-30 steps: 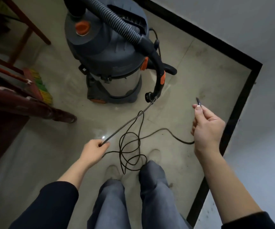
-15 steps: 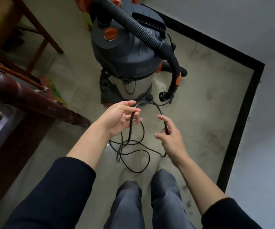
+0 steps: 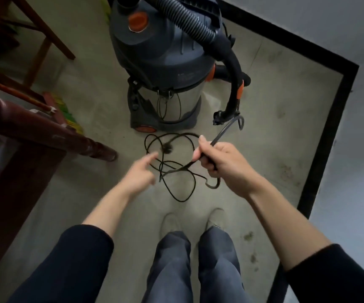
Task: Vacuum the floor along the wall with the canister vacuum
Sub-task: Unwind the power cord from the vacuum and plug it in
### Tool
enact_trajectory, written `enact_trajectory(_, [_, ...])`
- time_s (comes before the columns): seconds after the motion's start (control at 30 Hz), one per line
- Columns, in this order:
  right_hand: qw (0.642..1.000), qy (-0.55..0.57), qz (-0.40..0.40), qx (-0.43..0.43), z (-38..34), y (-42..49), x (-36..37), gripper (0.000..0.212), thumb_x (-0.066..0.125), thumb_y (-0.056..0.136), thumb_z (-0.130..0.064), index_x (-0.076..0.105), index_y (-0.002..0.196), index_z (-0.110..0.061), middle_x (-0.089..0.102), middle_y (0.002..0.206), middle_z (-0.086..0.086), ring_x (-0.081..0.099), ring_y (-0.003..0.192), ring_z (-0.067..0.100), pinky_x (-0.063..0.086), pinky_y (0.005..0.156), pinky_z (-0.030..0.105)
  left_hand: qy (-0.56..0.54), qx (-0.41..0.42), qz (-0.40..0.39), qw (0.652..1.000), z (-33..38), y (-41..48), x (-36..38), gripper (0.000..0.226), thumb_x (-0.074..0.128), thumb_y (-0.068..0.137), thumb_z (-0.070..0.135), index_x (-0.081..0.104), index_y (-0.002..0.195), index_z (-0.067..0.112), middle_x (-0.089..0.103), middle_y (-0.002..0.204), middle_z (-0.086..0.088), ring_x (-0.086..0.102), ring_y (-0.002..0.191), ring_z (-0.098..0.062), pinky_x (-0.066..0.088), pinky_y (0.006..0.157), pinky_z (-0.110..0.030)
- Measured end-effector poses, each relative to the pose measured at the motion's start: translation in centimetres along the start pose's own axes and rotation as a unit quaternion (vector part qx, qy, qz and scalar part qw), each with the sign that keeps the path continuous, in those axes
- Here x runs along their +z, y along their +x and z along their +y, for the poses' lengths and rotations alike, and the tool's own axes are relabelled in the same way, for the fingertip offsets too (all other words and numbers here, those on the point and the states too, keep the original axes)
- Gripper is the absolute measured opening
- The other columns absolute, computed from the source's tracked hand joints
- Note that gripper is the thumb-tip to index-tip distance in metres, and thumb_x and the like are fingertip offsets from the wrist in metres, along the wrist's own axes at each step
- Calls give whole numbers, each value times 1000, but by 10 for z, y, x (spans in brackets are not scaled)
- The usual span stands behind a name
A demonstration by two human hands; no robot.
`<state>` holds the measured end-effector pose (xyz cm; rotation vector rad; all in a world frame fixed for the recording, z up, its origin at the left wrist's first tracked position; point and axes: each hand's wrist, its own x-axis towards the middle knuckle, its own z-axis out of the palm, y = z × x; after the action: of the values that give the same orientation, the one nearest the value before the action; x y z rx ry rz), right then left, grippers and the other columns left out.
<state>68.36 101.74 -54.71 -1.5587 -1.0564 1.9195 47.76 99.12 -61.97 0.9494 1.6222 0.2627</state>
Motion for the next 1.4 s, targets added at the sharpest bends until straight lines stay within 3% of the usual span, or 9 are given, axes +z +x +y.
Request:
enact_trajectory(0.1, [987, 135, -89, -9, -26, -16, -2, 42, 50, 94, -39, 63, 60, -18, 35, 62, 0, 29, 50, 7, 14, 45, 20, 149, 0, -128, 980, -46, 7, 49, 58, 69, 85, 21, 47, 137, 35, 34, 154, -5, 9, 149, -27, 10, 121, -46])
enact_trajectory(0.17, [965, 232, -117, -22, -40, -24, -7, 40, 48, 89, -40, 62, 59, -18, 34, 67, 0, 30, 48, 4, 14, 43, 18, 180, 27, -79, 980, -55, 9, 66, 14, 54, 95, 39, 61, 104, 32, 52, 138, -6, 22, 145, -25, 18, 118, -38])
enact_trajectory(0.3, [967, 248, -5, -54, -46, -24, -33, 32, 49, 90, -39, 66, 72, -18, 38, 66, -3, 27, 49, 4, 16, 41, 15, 75, 2, 107, 991, -60, -12, 38, 42, 33, 104, 35, 51, 73, 13, 62, 77, -11, 62, 83, -31, 36, 67, -30])
enact_trajectory(0.47, [993, -16, 113, 15, -16, -15, -23, 19, 62, 93, -30, 71, 95, -13, 33, 62, -4, 23, 49, 6, 16, 39, 16, 150, -23, 329, 932, -58, -57, -70, 23, 47, 99, 28, 55, 86, 11, 63, 87, -30, 59, 86, -49, 37, 68, -40])
enact_trajectory(0.63, [977, -115, 162, 82, -7, -17, -3, 15, 64, 92, -19, 72, 95, -6, 34, 58, -1, 26, 46, 10, 22, 35, 16, 319, -55, 394, 860, 11, -119, -149, 17, 62, 84, 25, 63, 96, 13, 66, 98, -28, 60, 97, -47, 47, 83, -45])
enact_trajectory(0.8, [973, -150, 150, 87, -22, -24, 10, 14, 56, 96, -15, 68, 99, -12, 35, 59, -2, 28, 48, 11, 22, 38, 19, 310, 16, 471, 826, 59, -143, -155, 23, 61, 87, 28, 63, 105, 14, 66, 99, -27, 59, 99, -48, 46, 83, -46])
enact_trajectory(1.07, [943, -202, 191, 182, -14, -52, -28, 41, 28, 93, 4, 63, 108, -11, 38, 59, 3, 25, 45, 14, 19, 40, 20, 423, -86, 339, 836, 5, -133, -147, 35, 51, 94, 35, 65, 105, 5, 65, 105, -29, 61, 101, -45, 47, 80, -42])
enact_trajectory(1.27, [943, -94, 307, 88, -33, -76, -45, 37, 50, 98, -15, 50, 136, -13, 41, 58, 1, 30, 45, 14, 24, 44, 24, 301, -60, 325, 895, 8, -143, -165, 37, 57, 88, 55, 68, 86, 20, 68, 100, -21, 61, 98, -42, 48, 77, -41])
enact_trajectory(1.4, [973, -10, 224, 59, -45, -94, -24, 20, 50, 101, -20, 61, 95, -4, 30, 42, -9, 22, 33, 5, 17, 34, 15, 198, -62, 255, 945, 26, -139, -109, 49, 52, 92, 53, 66, 73, 10, 68, 84, -20, 62, 93, -42, 43, 70, -37])
